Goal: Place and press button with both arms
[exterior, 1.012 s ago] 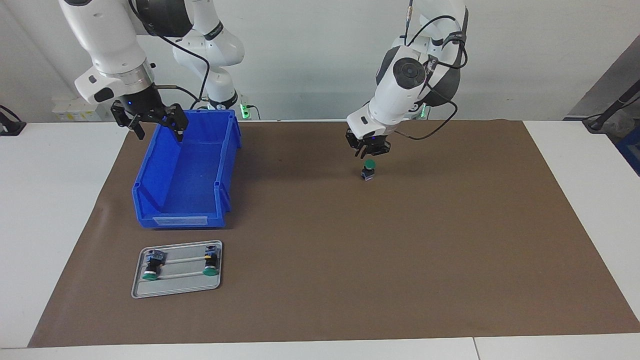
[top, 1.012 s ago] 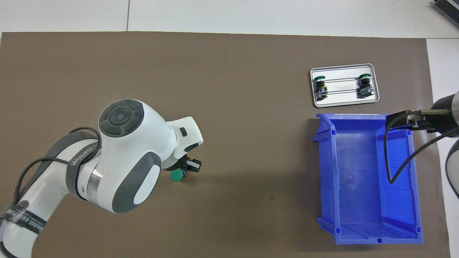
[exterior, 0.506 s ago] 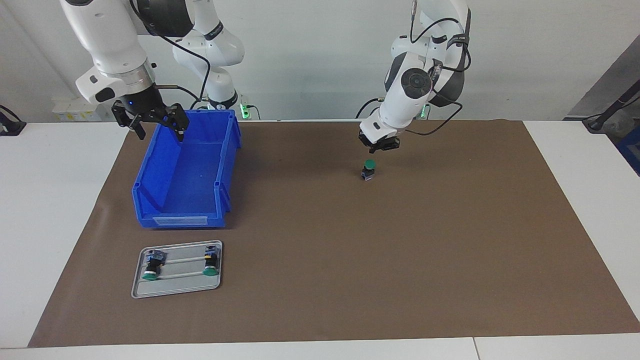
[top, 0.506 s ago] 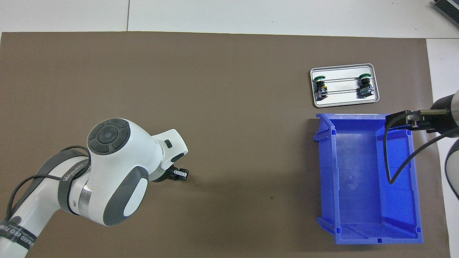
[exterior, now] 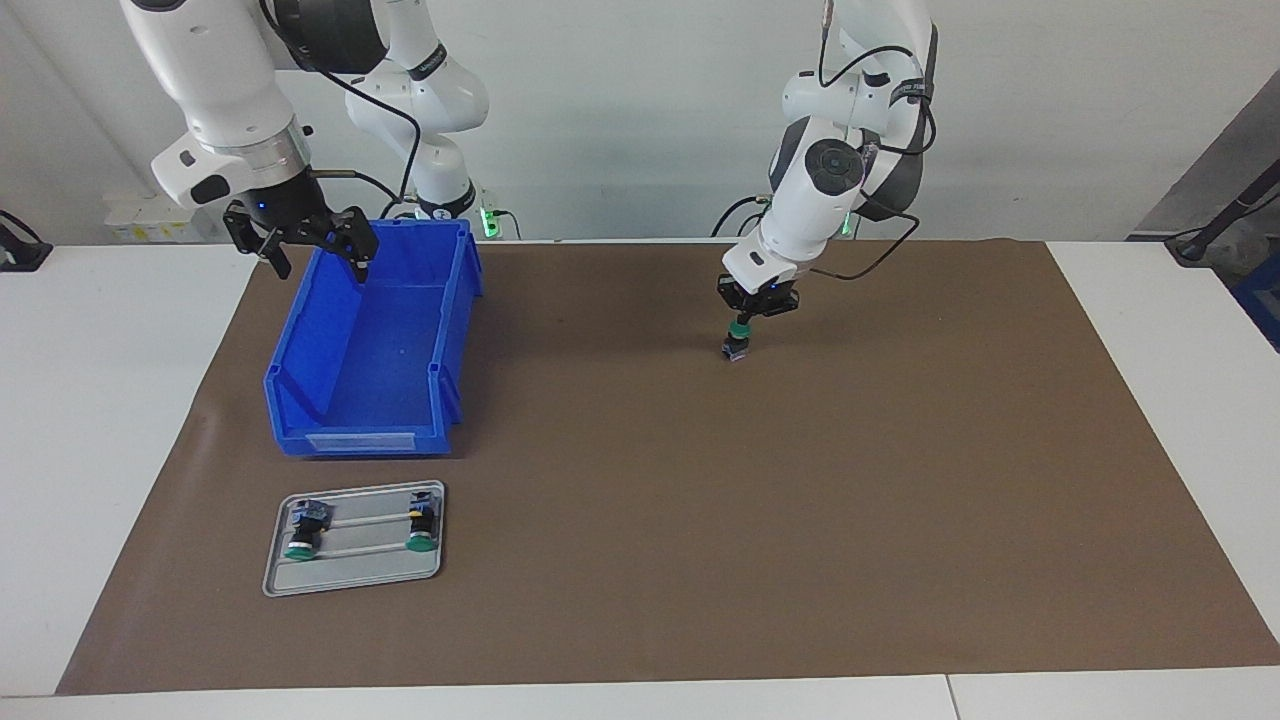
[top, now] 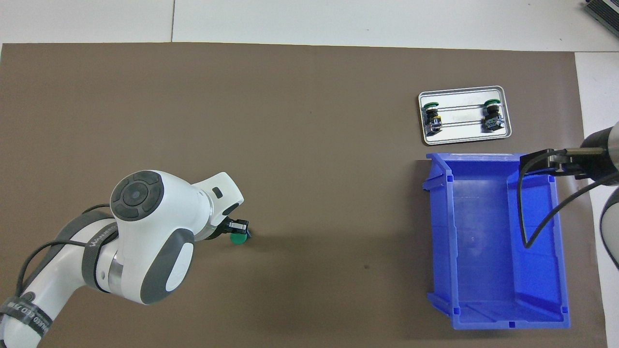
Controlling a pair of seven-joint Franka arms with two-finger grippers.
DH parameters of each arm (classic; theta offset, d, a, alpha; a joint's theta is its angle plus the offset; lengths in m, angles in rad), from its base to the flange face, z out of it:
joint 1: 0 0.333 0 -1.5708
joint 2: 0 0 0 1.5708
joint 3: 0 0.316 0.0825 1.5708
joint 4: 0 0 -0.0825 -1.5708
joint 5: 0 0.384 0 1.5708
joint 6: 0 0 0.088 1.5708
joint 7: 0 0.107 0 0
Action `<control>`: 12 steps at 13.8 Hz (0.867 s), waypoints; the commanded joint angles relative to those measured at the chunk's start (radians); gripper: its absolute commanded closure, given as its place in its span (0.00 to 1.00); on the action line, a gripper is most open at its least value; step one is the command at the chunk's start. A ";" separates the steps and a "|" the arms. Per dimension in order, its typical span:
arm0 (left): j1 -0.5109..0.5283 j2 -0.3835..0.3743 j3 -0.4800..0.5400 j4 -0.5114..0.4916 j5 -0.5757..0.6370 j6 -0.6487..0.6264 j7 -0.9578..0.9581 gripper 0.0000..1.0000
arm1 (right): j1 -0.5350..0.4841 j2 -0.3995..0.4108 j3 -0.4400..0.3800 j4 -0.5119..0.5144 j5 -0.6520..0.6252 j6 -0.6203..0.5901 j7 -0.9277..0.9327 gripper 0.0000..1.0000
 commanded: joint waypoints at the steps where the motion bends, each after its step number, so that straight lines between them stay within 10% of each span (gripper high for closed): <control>1: 0.001 -0.032 -0.005 -0.041 0.017 0.027 -0.013 1.00 | -0.005 -0.028 0.004 -0.033 0.013 0.018 0.006 0.00; 12: -0.030 -0.052 -0.006 -0.109 0.017 0.068 -0.018 1.00 | -0.005 -0.028 0.004 -0.033 0.013 0.021 0.005 0.00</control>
